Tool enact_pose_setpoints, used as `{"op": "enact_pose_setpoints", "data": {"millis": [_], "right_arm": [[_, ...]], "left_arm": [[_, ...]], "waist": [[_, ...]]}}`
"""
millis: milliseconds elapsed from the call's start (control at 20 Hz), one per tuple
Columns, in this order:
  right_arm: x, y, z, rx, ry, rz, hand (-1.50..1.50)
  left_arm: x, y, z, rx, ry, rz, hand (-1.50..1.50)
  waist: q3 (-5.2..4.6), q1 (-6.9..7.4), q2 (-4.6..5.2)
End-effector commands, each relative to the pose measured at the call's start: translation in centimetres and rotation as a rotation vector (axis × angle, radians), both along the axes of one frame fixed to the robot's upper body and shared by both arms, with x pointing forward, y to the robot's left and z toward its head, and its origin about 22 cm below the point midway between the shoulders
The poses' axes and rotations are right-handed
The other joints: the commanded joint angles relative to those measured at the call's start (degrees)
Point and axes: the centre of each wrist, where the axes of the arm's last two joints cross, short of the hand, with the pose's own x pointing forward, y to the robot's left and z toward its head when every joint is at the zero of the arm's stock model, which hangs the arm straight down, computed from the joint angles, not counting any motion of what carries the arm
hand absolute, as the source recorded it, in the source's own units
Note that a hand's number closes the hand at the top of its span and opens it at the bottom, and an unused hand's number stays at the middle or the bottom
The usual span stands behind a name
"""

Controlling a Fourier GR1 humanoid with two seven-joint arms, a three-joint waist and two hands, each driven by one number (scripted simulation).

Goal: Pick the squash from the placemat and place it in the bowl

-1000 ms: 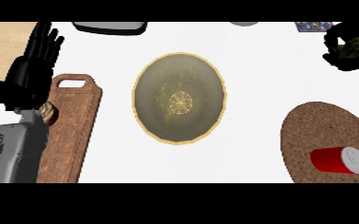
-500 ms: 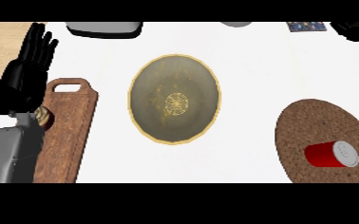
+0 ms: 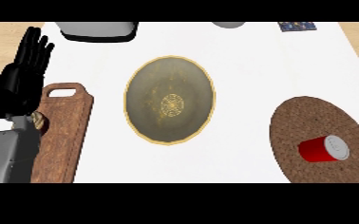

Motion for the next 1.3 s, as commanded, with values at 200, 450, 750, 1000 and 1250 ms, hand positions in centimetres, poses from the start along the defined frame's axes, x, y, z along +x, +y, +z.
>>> {"op": "enact_pose_setpoints", "data": {"millis": [200, 450, 750, 1000, 1250], "right_arm": [[1.8, 8.7, 1.4, 0.042, 0.208, 0.28, 1.5], [1.9, 13.8, 2.7, -0.032, 0.221, 0.341, 1.5], [1.5, 20.7, -2.4, -0.089, 0.295, 0.394, 1.5], [0.1, 25.6, -5.9, -0.126, 0.302, 0.38, 1.5], [-1.8, 26.9, -9.3, -0.182, 0.232, 0.315, 1.5]], "left_arm": [[-1.2, 0.6, -0.9, -0.004, 0.03, 0.022, 0.0], [-0.6, 1.8, -0.2, 0.007, 0.009, 0.045, 0.0], [-1.5, 1.6, -0.1, 0.004, 0.023, 0.05, 0.0], [-2.4, 2.9, -1.3, 0.008, 0.013, 0.065, 0.0], [-2.0, 3.4, -1.9, -0.005, 0.02, 0.059, 0.0]], "waist": [[-0.04, -1.73, -0.83], [-0.02, -2.56, -0.76], [0.06, -2.9, -1.14], [0.02, -3.19, -0.98], [0.03, -3.46, -0.86]]}}
